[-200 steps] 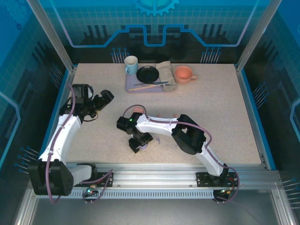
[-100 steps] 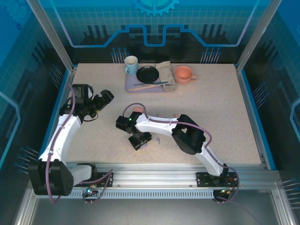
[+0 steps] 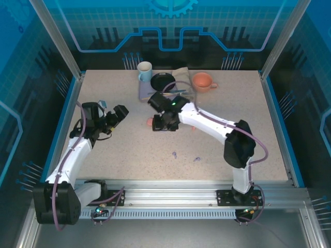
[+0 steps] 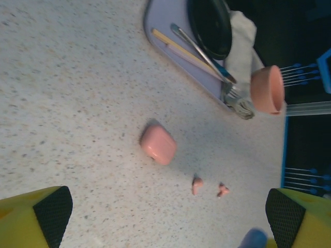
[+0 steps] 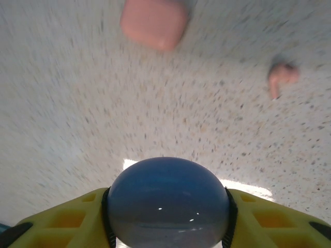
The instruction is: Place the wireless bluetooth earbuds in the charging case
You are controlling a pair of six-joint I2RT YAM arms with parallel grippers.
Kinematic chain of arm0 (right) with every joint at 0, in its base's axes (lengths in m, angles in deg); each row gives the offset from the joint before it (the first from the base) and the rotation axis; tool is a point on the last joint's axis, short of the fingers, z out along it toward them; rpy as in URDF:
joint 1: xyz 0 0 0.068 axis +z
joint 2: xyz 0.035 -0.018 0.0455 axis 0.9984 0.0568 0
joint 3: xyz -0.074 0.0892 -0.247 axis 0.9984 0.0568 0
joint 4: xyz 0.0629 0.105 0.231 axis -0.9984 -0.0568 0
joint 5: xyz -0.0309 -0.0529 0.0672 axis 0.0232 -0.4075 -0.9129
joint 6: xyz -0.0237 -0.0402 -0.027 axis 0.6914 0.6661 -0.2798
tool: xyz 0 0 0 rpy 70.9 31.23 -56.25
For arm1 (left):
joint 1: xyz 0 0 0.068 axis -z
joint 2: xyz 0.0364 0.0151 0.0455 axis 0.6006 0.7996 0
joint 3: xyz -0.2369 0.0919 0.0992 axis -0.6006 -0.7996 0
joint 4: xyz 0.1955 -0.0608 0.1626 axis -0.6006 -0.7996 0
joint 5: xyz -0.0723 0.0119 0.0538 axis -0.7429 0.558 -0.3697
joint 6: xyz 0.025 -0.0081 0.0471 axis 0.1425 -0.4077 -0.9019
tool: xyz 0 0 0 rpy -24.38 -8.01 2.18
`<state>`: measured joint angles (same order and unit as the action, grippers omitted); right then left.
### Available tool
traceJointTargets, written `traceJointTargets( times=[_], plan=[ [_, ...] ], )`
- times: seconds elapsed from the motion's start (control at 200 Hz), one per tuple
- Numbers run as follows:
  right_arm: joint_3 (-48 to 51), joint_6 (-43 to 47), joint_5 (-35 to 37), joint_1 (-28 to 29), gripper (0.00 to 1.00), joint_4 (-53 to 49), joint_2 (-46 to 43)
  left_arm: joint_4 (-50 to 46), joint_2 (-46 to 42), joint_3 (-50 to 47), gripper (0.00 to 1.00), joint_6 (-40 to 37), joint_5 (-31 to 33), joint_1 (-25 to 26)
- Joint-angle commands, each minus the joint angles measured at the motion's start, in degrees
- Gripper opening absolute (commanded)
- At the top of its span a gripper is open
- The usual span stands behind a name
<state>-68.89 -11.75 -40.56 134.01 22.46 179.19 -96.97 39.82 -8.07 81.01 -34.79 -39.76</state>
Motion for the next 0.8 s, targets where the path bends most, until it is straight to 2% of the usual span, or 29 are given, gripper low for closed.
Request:
traceJointTargets(
  times=[0.0, 0.09, 0.155, 0.305, 0.375, 0.635, 0.795],
  plan=[
    [1.00, -8.56, -2.94, -2.84, 0.50, 5.67, -2.58, 16.78, -2.67, -6.47, 0.99, 6.15, -6.51, -0.24],
    [0.63, -12.15, -5.11, -5.23, 0.50, 8.27, -3.17, 26.09, -3.52, -11.76, 0.99, 9.58, -7.20, 0.49],
    [0.51, -15.00, -7.20, -6.78, 0.50, 10.24, -2.95, 30.73, -3.83, -14.28, 0.99, 9.89, -6.24, 2.82],
    [0.87, -21.29, -11.38, -8.81, 0.50, 15.10, -2.58, 35.32, -3.99, -15.80, 0.99, 5.92, 2.45, 13.83],
    [0.57, -23.75, -11.69, -9.11, 0.50, 16.09, -2.45, 37.59, -2.74, -15.68, 0.99, 5.13, 5.27, 17.27],
    [1.85, -32.76, -14.47, -9.41, 0.50, 21.43, -2.07, 45.53, 4.13, -14.16, 0.94, 5.68, 7.80, 20.58],
    [0.86, -34.43, -14.97, -9.21, 0.50, 21.92, -1.62, 49.49, 8.44, -12.08, 0.83, 5.90, 6.81, 21.47]
  ],
)
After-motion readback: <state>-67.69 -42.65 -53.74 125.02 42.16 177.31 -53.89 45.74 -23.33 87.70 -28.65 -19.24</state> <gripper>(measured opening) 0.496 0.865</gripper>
